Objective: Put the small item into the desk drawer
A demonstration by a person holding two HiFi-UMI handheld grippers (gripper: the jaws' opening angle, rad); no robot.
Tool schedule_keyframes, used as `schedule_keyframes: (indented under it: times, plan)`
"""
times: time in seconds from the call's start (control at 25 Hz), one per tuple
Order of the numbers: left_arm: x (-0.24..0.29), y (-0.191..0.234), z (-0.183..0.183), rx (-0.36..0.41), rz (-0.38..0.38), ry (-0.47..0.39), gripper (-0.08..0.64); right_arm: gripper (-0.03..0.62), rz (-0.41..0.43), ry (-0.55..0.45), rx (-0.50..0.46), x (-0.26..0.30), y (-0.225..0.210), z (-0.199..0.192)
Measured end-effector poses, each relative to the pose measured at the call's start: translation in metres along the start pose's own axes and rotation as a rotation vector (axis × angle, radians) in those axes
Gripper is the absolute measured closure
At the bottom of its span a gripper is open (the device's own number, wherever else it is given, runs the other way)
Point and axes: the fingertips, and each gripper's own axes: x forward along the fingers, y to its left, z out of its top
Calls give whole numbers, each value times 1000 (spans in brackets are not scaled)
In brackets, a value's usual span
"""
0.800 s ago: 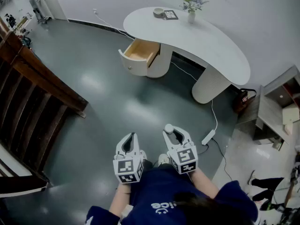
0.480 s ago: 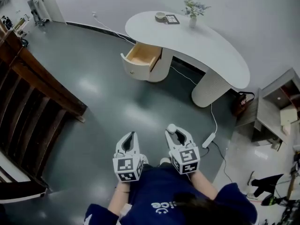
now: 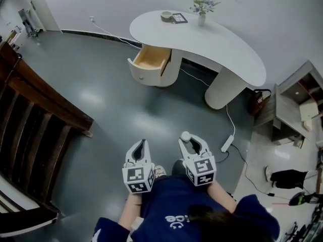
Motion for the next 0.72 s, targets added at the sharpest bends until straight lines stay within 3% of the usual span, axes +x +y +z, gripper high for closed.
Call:
schedule_keyframes:
  times: [0.36,0.72]
  plan:
    - [7,9,1,-7,19,2,557,468,-4,11,8,17,-7,-1]
    - [35,21,13,-31,112,-3,557,468,92,13,-38,76,-19,19]
